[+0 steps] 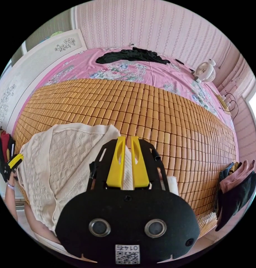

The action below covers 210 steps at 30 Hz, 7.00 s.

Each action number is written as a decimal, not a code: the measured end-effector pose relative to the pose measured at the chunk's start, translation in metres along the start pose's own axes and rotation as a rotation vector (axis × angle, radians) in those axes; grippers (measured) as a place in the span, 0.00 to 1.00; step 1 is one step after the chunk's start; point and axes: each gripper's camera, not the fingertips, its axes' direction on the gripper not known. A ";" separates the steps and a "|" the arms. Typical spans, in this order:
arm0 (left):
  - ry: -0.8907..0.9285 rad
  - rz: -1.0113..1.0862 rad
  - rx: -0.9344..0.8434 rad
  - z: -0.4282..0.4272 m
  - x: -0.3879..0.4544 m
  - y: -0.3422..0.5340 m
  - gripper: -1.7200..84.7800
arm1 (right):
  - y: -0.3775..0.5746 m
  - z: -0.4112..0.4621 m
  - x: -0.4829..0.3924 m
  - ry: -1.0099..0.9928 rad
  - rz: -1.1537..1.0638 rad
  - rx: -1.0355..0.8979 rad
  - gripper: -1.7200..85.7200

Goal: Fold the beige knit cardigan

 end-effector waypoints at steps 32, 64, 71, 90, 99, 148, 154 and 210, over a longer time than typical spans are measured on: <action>0.633 0.251 -0.012 -0.060 0.206 0.109 0.12 | 0.076 -0.047 -0.027 -0.548 -0.212 0.113 0.04; 0.626 0.291 -0.014 -0.121 0.233 0.125 0.01 | 0.413 -0.160 -0.002 -0.964 0.038 -0.070 0.17; 0.517 0.240 -0.051 -0.128 0.221 0.128 0.06 | 0.419 -0.151 -0.015 -0.782 -0.057 -0.228 0.18; 0.081 -0.106 -0.141 -0.122 0.046 0.115 0.02 | 0.424 -0.209 0.020 -0.764 -0.063 -0.279 0.16; -0.395 -0.235 -0.090 -0.229 -0.068 0.085 0.06 | 0.417 -0.243 0.084 -0.595 0.045 -0.200 0.12; 0.329 0.031 -0.010 -0.091 0.010 0.058 0.06 | 0.270 -0.211 0.162 0.039 0.114 0.050 0.05; 0.214 0.072 0.074 -0.077 -0.023 0.007 0.07 | 0.169 -0.163 0.057 -0.168 -0.125 0.095 0.08; -0.055 -1.024 0.395 -0.101 -0.264 0.396 0.12 | 0.284 -0.088 -0.494 -0.529 -0.935 0.031 0.14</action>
